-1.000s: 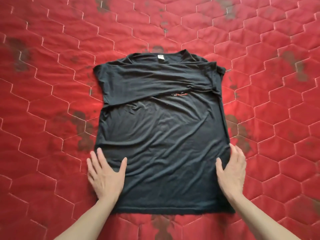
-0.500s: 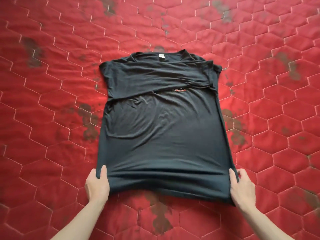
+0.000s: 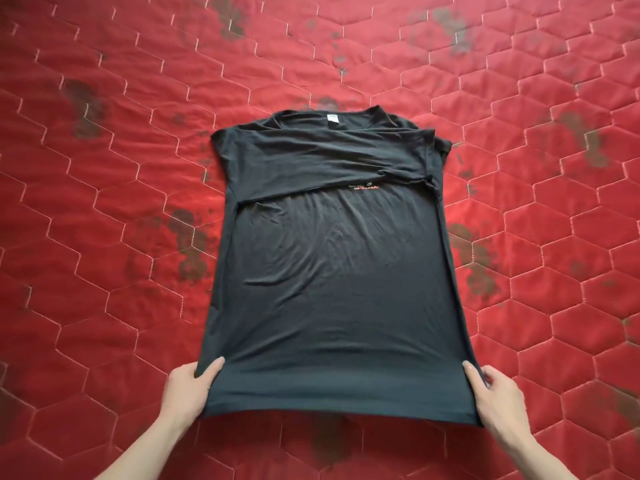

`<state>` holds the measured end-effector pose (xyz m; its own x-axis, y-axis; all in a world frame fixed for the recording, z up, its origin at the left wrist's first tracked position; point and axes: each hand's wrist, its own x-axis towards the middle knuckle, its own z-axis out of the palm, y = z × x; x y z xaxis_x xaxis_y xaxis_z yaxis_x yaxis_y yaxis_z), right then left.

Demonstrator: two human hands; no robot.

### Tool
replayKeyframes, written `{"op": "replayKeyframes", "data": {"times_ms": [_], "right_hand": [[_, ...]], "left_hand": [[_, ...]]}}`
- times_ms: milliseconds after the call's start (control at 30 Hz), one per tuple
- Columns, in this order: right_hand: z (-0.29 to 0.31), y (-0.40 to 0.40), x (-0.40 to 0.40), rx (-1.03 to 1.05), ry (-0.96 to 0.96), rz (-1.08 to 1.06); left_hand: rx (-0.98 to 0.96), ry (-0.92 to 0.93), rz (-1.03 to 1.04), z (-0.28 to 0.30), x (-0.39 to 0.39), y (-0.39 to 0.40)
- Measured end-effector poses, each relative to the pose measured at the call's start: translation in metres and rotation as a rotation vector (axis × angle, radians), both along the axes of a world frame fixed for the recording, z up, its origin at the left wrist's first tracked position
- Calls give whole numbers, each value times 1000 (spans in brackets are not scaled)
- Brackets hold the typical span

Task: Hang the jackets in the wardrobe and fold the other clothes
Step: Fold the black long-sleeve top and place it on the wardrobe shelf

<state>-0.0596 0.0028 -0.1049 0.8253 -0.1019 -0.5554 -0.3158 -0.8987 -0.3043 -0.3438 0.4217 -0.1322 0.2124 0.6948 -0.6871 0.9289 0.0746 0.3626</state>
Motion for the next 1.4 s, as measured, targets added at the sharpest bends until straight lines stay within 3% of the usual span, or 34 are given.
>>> {"op": "replayKeyframes", "data": {"times_ms": [167,300,467,600,833,1033,1233,1400], "right_hand": [[4,10,3,-81,-8,30],[2,18,5,-98,54,-17],[7,28,41,136,249,-280],[25,52,90,283,366,-484],[36,117,182,552,434,-635],[30,168,239,542,525,-706],[11,200,269,480,545,-822],[5,218,272,484,492,-943]], "left_hand": [[55,-60,152,7,17,3],[-84,-76,257,10,29,1],[-299,20,271,24,47,31],[-334,18,204,43,90,77],[-478,-84,599,48,179,128],[-565,-166,884,43,230,156],[-521,-145,1037,33,263,173],[-470,-283,1133,16,279,185]]}}
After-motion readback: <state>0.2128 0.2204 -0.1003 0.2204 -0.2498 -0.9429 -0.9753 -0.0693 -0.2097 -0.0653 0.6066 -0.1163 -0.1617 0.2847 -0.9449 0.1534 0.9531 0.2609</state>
